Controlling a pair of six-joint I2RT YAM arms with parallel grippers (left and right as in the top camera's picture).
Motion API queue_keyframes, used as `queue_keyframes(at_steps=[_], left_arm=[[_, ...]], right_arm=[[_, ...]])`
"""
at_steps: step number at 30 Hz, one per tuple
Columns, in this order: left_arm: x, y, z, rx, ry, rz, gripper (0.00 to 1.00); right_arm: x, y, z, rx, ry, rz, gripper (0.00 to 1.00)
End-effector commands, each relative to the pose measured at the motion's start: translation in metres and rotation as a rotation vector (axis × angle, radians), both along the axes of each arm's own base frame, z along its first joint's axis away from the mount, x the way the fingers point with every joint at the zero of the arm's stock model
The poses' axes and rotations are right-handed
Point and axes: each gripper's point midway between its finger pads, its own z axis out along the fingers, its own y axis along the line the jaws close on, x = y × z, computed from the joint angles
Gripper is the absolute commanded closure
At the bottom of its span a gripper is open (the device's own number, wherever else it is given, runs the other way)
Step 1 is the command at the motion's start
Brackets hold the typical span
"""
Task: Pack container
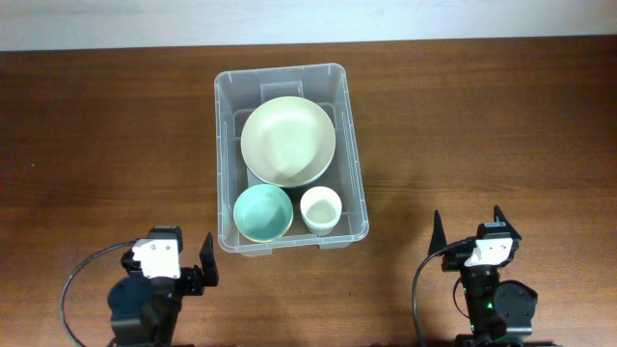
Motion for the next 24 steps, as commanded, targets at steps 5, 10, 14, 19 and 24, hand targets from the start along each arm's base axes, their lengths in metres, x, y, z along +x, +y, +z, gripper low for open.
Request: queue_keyframes(at_steps=[5, 10, 14, 19, 24], left_arm=[[0.009, -0.004, -0.005, 0.038, -0.145, -0.037, 0.0], [0.02, -0.003, 0.011, 0.076, -0.312, -0.041, 0.01], [0.023, -0.003, 0.024, 0.086, -0.424, -0.037, 0.01], [0.023, -0.002, 0.027, 0.163, -0.457, -0.044, 0.01], [0.023, -0.002, 0.008, 0.168, -0.382, -0.051, 0.01]], right_arm=[[0.0, 0.002, -0.001, -0.006, 0.0, 0.013, 0.01], [0.0, 0.002, -0.001, -0.006, 0.0, 0.013, 0.01], [0.0, 0.002, -0.001, -0.006, 0.0, 0.013, 0.01], [0.0, 0.002, -0.001, -0.006, 0.0, 0.013, 0.01], [0.0, 0.002, -0.001, -0.006, 0.0, 0.013, 0.01]])
